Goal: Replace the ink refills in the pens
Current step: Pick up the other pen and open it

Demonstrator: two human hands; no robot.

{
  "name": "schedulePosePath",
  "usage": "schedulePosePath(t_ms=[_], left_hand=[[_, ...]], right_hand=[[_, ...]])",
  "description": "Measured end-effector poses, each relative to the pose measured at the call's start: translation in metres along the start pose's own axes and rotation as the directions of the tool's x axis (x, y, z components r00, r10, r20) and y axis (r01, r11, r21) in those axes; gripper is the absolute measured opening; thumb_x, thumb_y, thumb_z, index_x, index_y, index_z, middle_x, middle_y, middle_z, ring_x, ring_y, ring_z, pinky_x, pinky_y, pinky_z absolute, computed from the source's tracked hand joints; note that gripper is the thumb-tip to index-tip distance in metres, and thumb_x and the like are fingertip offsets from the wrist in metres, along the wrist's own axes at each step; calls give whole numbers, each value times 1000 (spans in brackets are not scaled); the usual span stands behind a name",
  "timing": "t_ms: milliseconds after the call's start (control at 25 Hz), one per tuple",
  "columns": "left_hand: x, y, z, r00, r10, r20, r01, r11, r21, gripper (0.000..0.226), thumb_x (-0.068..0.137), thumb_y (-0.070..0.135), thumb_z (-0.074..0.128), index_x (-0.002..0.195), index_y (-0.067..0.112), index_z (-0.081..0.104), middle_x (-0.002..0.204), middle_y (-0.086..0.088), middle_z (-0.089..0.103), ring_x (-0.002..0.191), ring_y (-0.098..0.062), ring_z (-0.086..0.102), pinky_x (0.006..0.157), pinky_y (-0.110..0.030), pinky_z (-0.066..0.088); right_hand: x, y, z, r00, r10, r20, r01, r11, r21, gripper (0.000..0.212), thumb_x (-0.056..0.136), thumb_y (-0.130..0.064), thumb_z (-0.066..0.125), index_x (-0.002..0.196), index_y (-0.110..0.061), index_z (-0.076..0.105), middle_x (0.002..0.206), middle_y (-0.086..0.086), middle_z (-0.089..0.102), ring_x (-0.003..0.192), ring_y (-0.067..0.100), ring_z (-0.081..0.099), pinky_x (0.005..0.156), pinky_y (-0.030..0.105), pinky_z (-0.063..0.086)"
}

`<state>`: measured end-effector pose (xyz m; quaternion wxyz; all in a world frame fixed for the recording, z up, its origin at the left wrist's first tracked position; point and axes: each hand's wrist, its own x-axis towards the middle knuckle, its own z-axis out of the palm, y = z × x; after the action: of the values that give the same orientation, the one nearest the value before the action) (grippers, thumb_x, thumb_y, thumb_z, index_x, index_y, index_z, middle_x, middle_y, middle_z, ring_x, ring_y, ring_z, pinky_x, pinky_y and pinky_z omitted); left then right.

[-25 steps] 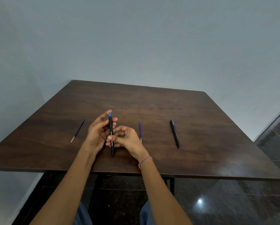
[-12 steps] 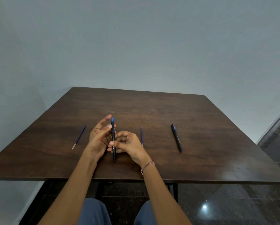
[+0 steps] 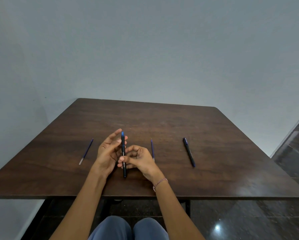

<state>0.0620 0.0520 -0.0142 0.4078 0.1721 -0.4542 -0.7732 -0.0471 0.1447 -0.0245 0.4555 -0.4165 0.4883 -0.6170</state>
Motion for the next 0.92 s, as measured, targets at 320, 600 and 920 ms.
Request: schedulePosePath(t_ms=[320,600,920], left_hand=[[4,-4,-3,1000,3,14,-3,1000,3,28,87,14,56,110,24,67,94,0,72,83,-8,67,67,-22,56],[2,-2,-1,1000,14,6,-14,1000,3,30,79,11,61,103,27,71,83,3,71,73,-7,67,62,-20,56],[3,-2,-2,1000,0,-9,0,1000,-15,35,91,4,46,113,23,65,93,-3,72,85,-10,68,69,-24,58]], right_hand=[[1,1,-1,1000,8,13,-8,1000,-5,24,78,0,74,97,-6,61,81,11,71,72,24,73,68,32,60],[0,0,0,1000,6,19,-6,1000,-7,22,79,1,72,97,-6,61,79,9,71,71,22,73,70,33,61],[-1,-1,2,1000,-2,18,3,1000,-12,23,79,1,72,98,-5,61,80,10,71,70,22,72,70,34,61]])
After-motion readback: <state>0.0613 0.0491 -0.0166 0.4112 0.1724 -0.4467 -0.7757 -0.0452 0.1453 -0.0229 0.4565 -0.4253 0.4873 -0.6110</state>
